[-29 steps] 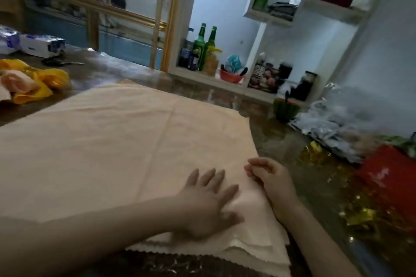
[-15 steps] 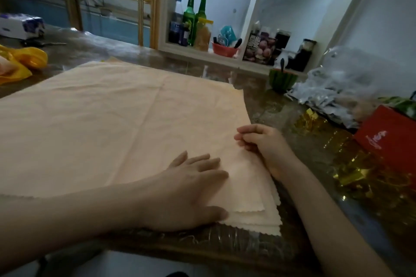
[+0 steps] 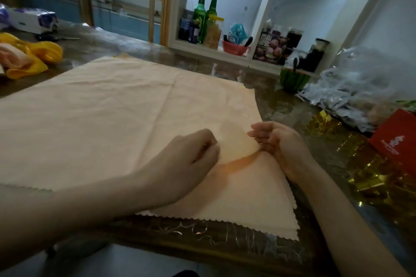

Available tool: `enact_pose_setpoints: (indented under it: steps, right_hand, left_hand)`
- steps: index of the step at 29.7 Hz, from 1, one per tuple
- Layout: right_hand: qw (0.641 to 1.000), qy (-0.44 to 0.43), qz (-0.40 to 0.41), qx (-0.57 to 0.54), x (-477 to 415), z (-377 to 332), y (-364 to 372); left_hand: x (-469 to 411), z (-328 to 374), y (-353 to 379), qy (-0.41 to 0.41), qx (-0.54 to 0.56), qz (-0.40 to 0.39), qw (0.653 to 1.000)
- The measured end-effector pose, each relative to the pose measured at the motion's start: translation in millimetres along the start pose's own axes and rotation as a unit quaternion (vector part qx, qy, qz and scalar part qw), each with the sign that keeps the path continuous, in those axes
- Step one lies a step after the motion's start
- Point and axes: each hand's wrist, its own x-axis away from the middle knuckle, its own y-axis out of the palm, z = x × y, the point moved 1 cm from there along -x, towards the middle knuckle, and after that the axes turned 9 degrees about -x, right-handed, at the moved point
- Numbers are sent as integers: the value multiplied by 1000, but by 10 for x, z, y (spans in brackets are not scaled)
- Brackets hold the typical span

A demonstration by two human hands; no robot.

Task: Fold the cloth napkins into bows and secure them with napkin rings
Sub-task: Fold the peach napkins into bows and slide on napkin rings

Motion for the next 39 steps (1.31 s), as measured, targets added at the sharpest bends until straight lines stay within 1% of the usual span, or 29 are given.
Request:
enact_pose_setpoints:
  steps: [2, 4, 6, 8, 9, 10, 13, 14, 16, 17, 18, 19, 20, 21, 22, 23, 24, 25, 26, 27, 28, 29, 30, 31, 32, 33, 34, 36, 39]
  right_hand:
    - [999, -32, -13, 21, 25, 21, 9]
    - [988, -92, -39, 117, 50, 59, 18]
    - [959, -140, -64, 236, 105, 68, 29]
    - [916, -174, -73, 353, 102, 115, 32]
    - [904, -180, -72, 380, 120, 117, 27]
    - [902, -182, -79, 383, 126, 132, 1]
    - [897, -151, -141, 390, 332, -19, 5]
    - [892, -139, -171, 394, 396, -100, 6]
    - [868, -71, -252, 421, 516, -328, 24]
    - [849, -24, -298, 436, 572, -443, 48]
    - [825, 22, -334, 455, 609, -547, 58]
    - [802, 54, -352, 479, 615, -627, 80]
    - [789, 62, -352, 500, 598, -705, 138]
    - [792, 43, -335, 509, 528, -775, 232]
    - [813, -3, -289, 505, 394, -768, 305]
    - [838, -61, -220, 496, 216, -748, 382]
    - [849, -111, -133, 499, 73, -713, 463]
    - [835, -170, -39, 521, -43, -685, 587]
    - [810, -210, 15, 547, -109, -649, 717]
    - [803, -232, 25, 548, -118, -539, 792]
    - [816, -246, -12, 522, -172, -477, 914]
    - [841, -227, -83, 484, -180, -390, 1001]
    - [858, -183, -149, 456, -136, -278, 1060]
    - [853, -159, -197, 456, -150, -187, 1125]
    - [835, -145, -218, 484, -207, -53, 1158]
    - [813, -152, -228, 514, -247, 39, 1154]
    - [801, -151, -235, 530, -275, 100, 1148]
    - [796, -127, -235, 543, -319, 156, 1128]
    - [791, -107, -233, 556, -371, 112, 1139]
  left_hand:
    - [-73, -78, -92, -82, 73, -19, 994]
    - [-121, -120, -169, -148, 175, -67, 971]
    - [-128, -135, -232, -194, 253, -102, 942]
    - [-109, -138, -292, -220, 300, -122, 920]
    - [-103, -155, -320, -229, 310, -140, 912]
    - [-91, -162, -363, -231, 307, -171, 907]
    - [-59, -267, -596, -197, 240, -325, 894]
    - [-45, -329, -709, -194, 222, -373, 880]
    - [-47, -450, -980, -203, 229, -462, 833]
    - [-65, -505, -1125, -207, 239, -501, 806]
    - [-107, -560, -1250, -214, 231, -529, 788]
    - [-175, -625, -1343, -228, 197, -531, 792]
    - [-274, -692, -1411, -251, 134, -499, 819]
    - [-403, -767, -1458, -275, 40, -423, 862]
    - [-560, -838, -1434, -291, -70, -318, 900]
    - [-721, -873, -1415, -282, -179, -207, 920]
    - [-845, -887, -1347, -252, -262, -109, 925]
    - [-932, -915, -1290, -218, -323, -16, 921]
    - [-992, -922, -1230, -197, -361, 41, 911]
    - [-993, -926, -1080, -185, -376, 57, 906]
    - [-987, -939, -1032, -175, -388, 57, 903]
    - [-948, -946, -939, -164, -388, 23, 907]
    - [-870, -950, -817, -156, -376, -31, 913]
    - [-793, -955, -731, -154, -363, -82, 915]
    - [-715, -996, -639, -162, -345, -131, 915]
    - [-615, -1001, -594, -175, -328, -164, 914]
    - [-544, -1018, -575, -188, -314, -185, 912]
    - [-451, -1050, -577, -192, -305, -194, 912]
    - [-432, -1098, -672, -179, -317, -175, 915]
